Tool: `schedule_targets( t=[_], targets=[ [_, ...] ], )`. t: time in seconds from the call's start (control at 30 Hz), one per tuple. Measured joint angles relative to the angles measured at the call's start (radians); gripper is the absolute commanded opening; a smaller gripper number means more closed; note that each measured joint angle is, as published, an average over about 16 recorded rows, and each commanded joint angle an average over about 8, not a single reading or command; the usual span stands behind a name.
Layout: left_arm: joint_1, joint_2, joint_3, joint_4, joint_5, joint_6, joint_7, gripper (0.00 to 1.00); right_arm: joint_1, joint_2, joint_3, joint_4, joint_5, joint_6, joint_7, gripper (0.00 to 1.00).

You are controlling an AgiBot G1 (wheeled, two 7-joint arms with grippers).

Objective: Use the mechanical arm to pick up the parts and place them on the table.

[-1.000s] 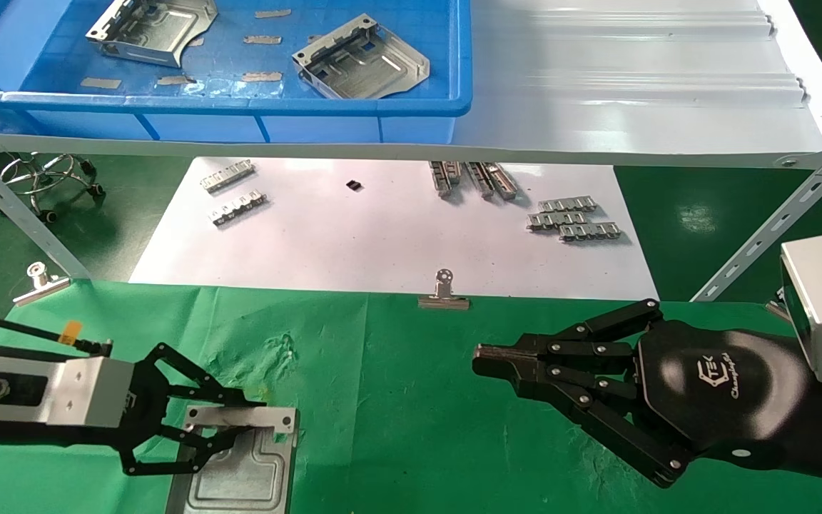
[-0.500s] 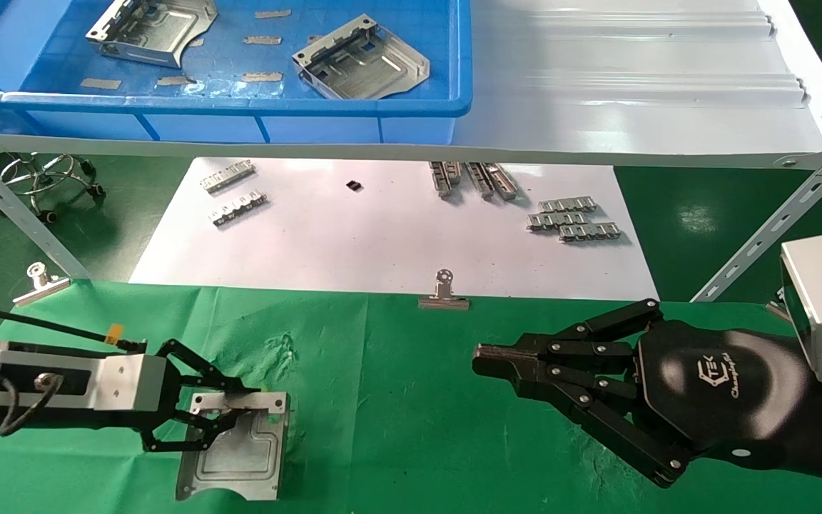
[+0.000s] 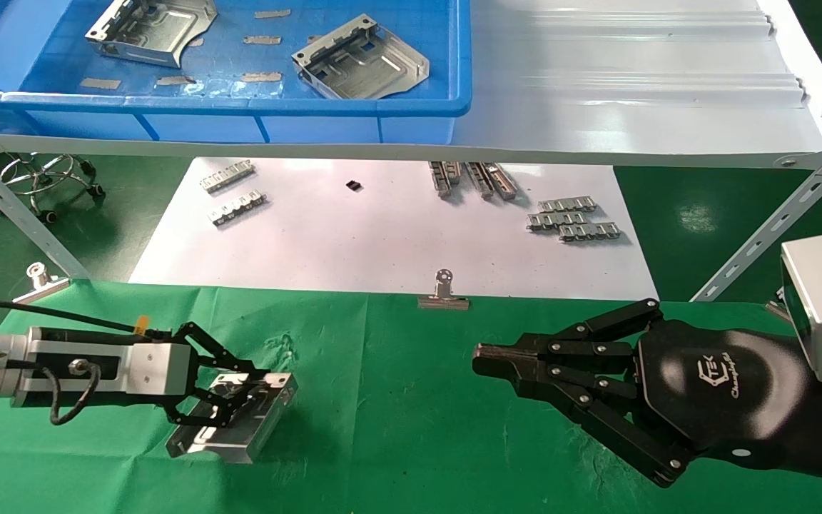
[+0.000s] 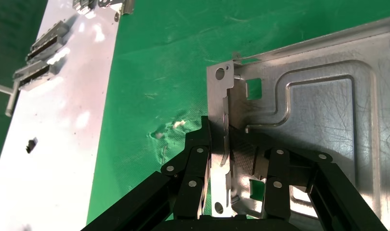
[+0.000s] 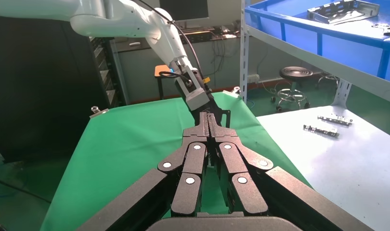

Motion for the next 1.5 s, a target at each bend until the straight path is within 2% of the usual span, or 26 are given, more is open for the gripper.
schedule_targets(
  t=[0.07,0.1,0.13,0.47,0.77,1.03,1.07,1.3,1.33,1.5],
  targets=[
    [-0.002,0.007,-0.001,0.016,0.0,-0.007,0.014,0.92,0.0,0.0,0.0,0.0,0.0,0.0,0.0,0.0],
    [-0.003,0.011,-0.001,0.023,0.0,-0.011,0.02,0.99,0.0,0.0,0.0,0.0,0.0,0.0,0.0,0.0],
    [-0.004,0.013,-0.001,0.03,0.0,-0.014,0.026,1.0,0.0,0.0,0.0,0.0,0.0,0.0,0.0,0.0],
    [-0.013,0.031,-0.001,0.077,0.002,-0.028,0.061,1.0,0.0,0.0,0.0,0.0,0.0,0.0,0.0,0.0],
    [-0.027,0.024,-0.009,0.096,-0.01,0.007,0.069,1.0,0.0,0.0,0.0,0.0,0.0,0.0,0.0,0.0],
    [-0.03,-0.01,-0.035,0.078,-0.058,0.081,-0.015,1.0,0.0,0.0,0.0,0.0,0.0,0.0,0.0,0.01],
    [-0.027,-0.017,-0.039,0.069,-0.068,0.09,-0.035,1.0,0.0,0.0,0.0,0.0,0.0,0.0,0.0,0.07],
    [0.003,-0.058,-0.073,-0.003,-0.121,0.129,-0.18,1.0,0.0,0.0,0.0,0.0,0.0,0.0,0.0,0.93],
    [0.01,-0.064,-0.079,-0.018,-0.128,0.13,-0.201,1.0,0.0,0.0,0.0,0.0,0.0,0.0,0.0,1.0],
    [0.051,-0.09,-0.116,-0.102,-0.156,0.128,-0.293,1.0,0.0,0.0,0.0,0.0,0.0,0.0,0.0,1.0]
  ],
)
